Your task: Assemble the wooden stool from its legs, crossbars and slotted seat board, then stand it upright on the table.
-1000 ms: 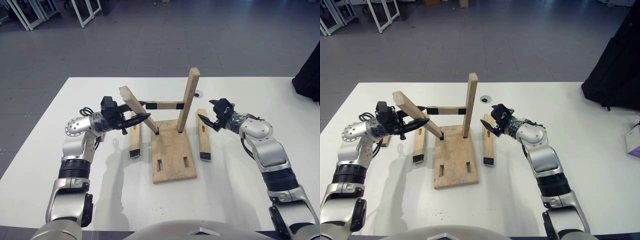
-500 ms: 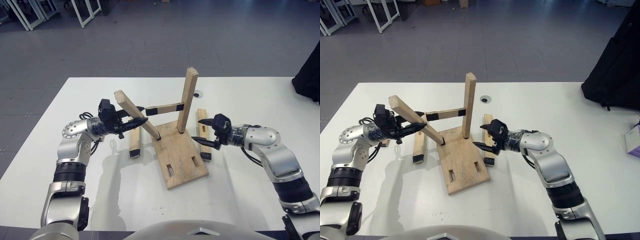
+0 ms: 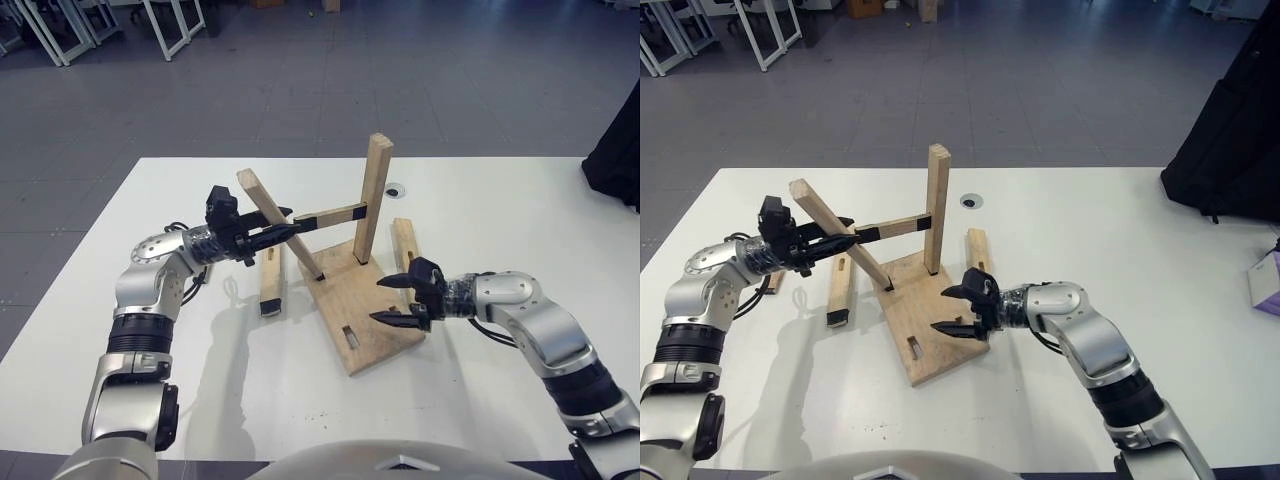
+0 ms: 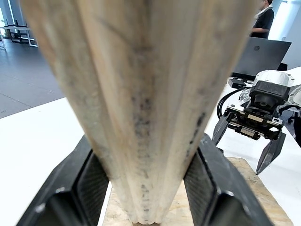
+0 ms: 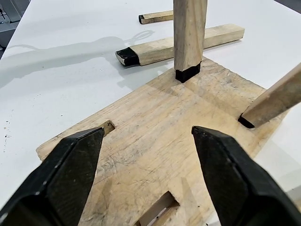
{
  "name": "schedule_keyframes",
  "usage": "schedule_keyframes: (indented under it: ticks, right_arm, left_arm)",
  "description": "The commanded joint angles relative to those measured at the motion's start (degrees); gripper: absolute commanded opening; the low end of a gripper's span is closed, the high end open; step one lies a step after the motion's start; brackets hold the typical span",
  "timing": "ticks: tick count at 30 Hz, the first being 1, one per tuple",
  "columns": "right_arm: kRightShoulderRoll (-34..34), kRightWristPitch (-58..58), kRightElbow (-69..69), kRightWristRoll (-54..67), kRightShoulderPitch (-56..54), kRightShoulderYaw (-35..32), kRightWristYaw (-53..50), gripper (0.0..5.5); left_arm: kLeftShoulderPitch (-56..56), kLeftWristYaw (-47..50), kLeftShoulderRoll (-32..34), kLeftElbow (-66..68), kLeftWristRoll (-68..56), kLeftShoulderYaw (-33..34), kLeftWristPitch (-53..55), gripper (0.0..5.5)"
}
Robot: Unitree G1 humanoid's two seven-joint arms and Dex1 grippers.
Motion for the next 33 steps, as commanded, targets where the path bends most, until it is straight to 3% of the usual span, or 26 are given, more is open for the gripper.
schedule_keyframes:
  ticks: [1,10,13,17,22,28,33]
  right_arm:
    - [0.2,-0.9,0.2,-0.1,-0.7,-1.1,-1.3,3.43]
    - [7.1,5.3,-5.5,16.1,-11.9,-15.2,-6.8,3.43]
    - [9.9,2.5,-5.2,14.1,-17.3,-14.8,-11.0,3.43]
    - [13.0,-11.0,2.3,-3.1,-24.4,-7.5,-21.2,3.43]
    - [13.9,-29.4,20.2,-28.7,-29.5,8.1,-30.2,3.43]
    - [9.0,-37.8,32.8,-39.9,-25.0,22.8,-16.2,3.43]
    - [8.5,-35.1,30.4,-37.7,-21.2,22.3,-10.5,3.43]
  left_arm:
    - [2.5,1.6,0.4,2.0,5.3,-3.6,1.9,2.03]
    - [1.2,4.1,0.2,4.8,6.1,-4.2,3.0,2.03]
    - [0.9,3.7,0.4,5.3,6.9,-5.2,2.2,2.03]
    - [0.6,3.2,0.6,6.0,6.5,-5.8,2.9,2.03]
    - [0.2,3.0,1.1,7.5,7.8,-7.1,2.6,2.03]
    - [1.0,2.8,0.5,6.2,6.3,-7.8,2.8,2.03]
    - [3.3,3.3,0.2,1.3,4.2,-6.3,2.5,2.03]
